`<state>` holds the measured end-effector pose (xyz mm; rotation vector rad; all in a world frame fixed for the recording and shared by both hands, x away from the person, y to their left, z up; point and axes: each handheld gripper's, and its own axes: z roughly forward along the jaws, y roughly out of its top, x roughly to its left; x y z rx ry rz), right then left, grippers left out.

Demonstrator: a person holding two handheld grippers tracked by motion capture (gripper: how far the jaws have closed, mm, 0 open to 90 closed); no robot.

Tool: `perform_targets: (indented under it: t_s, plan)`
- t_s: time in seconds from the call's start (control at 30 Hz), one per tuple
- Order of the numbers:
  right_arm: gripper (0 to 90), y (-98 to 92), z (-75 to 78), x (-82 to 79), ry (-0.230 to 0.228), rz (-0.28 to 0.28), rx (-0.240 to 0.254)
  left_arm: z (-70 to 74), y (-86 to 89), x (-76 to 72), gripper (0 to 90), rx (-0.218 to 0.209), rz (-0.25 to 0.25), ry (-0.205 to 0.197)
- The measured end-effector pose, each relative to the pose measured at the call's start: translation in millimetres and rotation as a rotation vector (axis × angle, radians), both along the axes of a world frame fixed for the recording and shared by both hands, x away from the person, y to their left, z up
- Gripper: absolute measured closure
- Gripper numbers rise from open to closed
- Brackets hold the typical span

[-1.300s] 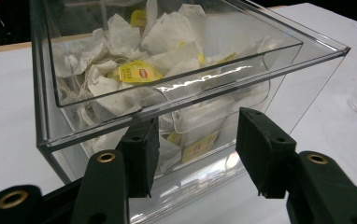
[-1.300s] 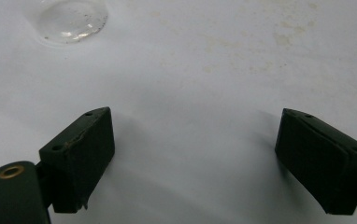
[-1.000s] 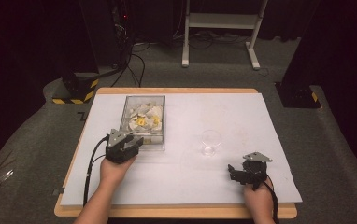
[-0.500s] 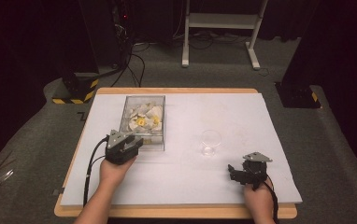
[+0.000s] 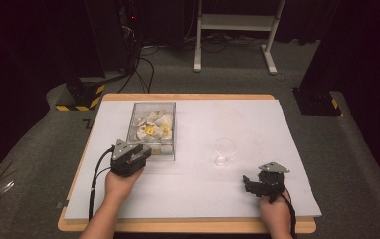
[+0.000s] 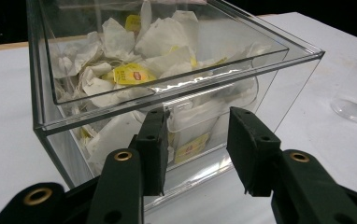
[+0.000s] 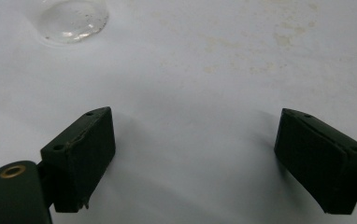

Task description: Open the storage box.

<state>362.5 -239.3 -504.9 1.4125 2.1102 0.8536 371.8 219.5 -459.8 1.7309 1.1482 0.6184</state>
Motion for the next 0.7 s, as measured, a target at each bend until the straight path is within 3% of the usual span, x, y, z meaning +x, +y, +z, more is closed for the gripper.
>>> perform_targets:
  t_s: [0.7]
  plan:
    - [12.3,0.0,0.0,-0.1,0.0,0.0,0.001,0.1,0.5,-10.6,60.3,0.011,-0.004,-0.003]
